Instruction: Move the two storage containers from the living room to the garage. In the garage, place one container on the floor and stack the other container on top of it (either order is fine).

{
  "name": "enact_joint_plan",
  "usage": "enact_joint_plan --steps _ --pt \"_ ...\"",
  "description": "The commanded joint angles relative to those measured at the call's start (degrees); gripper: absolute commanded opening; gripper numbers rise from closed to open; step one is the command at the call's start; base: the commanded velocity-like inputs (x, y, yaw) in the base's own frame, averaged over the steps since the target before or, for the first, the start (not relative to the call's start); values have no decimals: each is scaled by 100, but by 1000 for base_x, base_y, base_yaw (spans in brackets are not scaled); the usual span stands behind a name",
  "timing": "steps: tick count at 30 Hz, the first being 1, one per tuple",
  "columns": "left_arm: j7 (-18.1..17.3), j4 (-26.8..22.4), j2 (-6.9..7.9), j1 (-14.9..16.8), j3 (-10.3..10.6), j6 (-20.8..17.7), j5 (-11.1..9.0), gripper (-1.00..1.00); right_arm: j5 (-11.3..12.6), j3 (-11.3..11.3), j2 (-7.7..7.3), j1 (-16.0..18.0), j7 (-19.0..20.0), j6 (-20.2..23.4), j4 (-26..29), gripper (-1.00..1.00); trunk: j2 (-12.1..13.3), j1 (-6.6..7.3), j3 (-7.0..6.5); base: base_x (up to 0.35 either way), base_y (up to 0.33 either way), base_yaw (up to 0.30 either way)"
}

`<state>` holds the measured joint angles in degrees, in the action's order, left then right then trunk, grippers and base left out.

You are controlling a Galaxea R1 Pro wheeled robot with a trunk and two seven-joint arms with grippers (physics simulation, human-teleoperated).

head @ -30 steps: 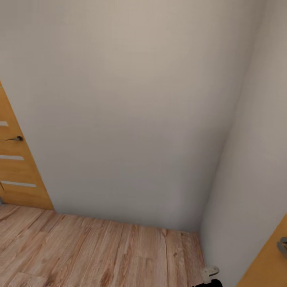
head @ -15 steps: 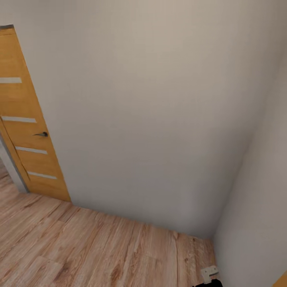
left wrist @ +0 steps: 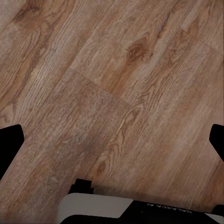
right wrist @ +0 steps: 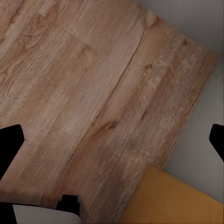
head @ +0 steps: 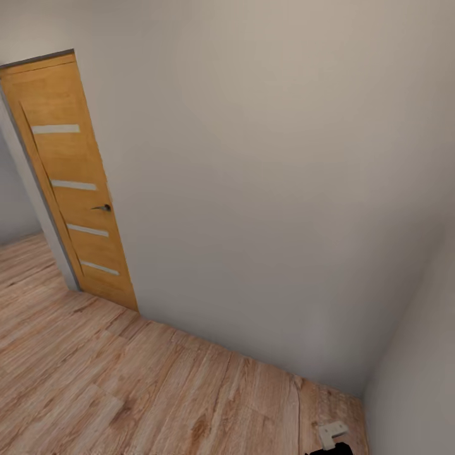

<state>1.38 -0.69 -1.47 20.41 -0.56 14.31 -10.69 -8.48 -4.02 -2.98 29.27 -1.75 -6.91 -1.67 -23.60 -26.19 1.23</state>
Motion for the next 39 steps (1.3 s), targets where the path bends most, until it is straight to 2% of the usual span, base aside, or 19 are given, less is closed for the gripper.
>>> enact_joint_plan --steps 1,9,39 --pt "12 7 2 7 -4 20 -20 100 -31 -38 -1 9 -18 -30 -18 100 -12 -4 13 0 0 270" --pt "12 7 -3 7 2 14 -20 100 -31 -38 -1 9 -18 -30 -18 100 -12 -4 13 107 0 270" --pt "12 7 -10 7 -1 11 -28 100 -31 -38 -1 9 -18 -30 -17 100 -12 -4 13 323 0 270"
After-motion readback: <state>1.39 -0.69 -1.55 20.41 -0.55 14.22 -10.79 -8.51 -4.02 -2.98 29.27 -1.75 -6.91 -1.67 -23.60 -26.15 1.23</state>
